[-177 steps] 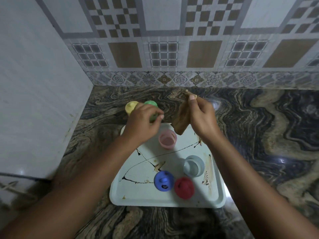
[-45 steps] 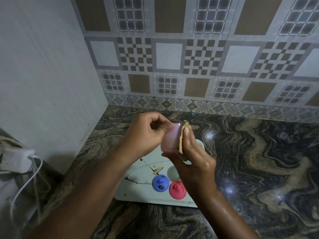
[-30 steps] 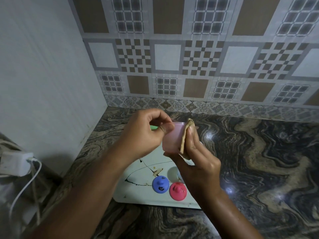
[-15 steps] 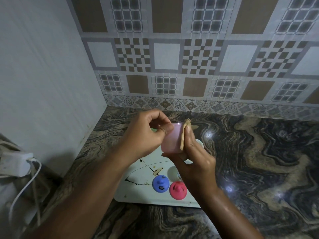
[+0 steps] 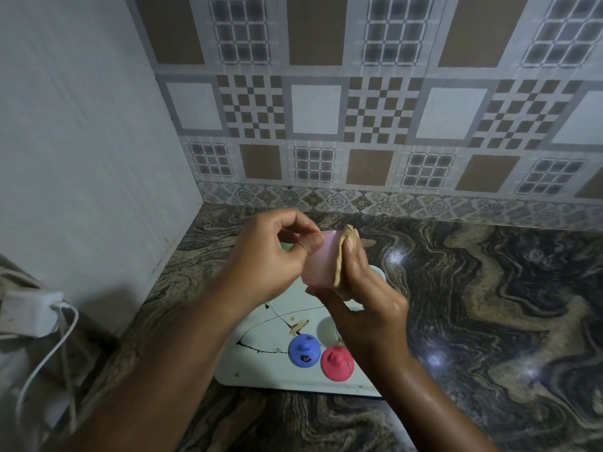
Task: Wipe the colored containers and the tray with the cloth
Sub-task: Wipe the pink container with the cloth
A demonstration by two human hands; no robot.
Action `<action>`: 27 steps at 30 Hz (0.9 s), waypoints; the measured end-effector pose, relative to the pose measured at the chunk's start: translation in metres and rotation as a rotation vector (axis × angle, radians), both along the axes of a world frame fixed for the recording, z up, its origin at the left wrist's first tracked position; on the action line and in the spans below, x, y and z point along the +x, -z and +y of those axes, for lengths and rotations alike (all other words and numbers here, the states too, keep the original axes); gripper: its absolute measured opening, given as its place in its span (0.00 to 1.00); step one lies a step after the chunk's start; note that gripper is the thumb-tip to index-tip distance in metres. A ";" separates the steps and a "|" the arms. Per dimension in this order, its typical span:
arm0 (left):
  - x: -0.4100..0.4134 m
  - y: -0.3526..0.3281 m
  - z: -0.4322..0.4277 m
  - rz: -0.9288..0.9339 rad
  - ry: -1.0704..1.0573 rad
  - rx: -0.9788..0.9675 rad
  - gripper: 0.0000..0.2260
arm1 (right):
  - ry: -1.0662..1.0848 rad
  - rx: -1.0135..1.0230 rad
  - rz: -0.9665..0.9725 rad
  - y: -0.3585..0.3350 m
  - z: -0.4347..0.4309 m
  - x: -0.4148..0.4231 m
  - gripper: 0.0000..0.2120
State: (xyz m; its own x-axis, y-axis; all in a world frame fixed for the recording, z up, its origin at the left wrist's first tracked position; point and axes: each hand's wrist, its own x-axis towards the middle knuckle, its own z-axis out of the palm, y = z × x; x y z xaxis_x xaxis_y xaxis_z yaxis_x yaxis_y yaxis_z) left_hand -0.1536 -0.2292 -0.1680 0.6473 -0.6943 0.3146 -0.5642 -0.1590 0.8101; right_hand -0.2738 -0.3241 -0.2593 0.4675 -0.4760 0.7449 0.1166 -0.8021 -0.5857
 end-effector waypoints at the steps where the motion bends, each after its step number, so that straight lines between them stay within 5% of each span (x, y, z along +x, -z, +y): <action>1: 0.000 -0.002 0.001 0.025 0.007 -0.013 0.06 | -0.022 0.109 -0.015 -0.003 0.000 -0.002 0.41; 5: 0.004 -0.008 0.003 0.317 0.102 -0.094 0.06 | -0.107 0.257 -0.088 -0.006 -0.004 -0.007 0.45; 10: 0.002 -0.005 -0.002 0.337 0.101 -0.155 0.04 | -0.113 0.319 -0.068 -0.006 0.000 -0.004 0.44; 13: 0.006 0.000 0.000 0.389 0.146 -0.158 0.11 | -0.139 0.381 -0.090 -0.008 -0.003 -0.007 0.41; 16: 0.010 0.002 0.002 0.430 0.132 -0.149 0.04 | -0.105 0.269 -0.032 -0.007 -0.005 -0.006 0.39; 21: 0.005 -0.001 -0.002 0.005 0.081 -0.055 0.01 | -0.008 0.045 0.044 0.001 0.001 -0.001 0.36; 27: 0.011 0.002 0.003 0.487 0.192 -0.137 0.12 | -0.113 0.402 -0.134 -0.006 -0.003 -0.005 0.36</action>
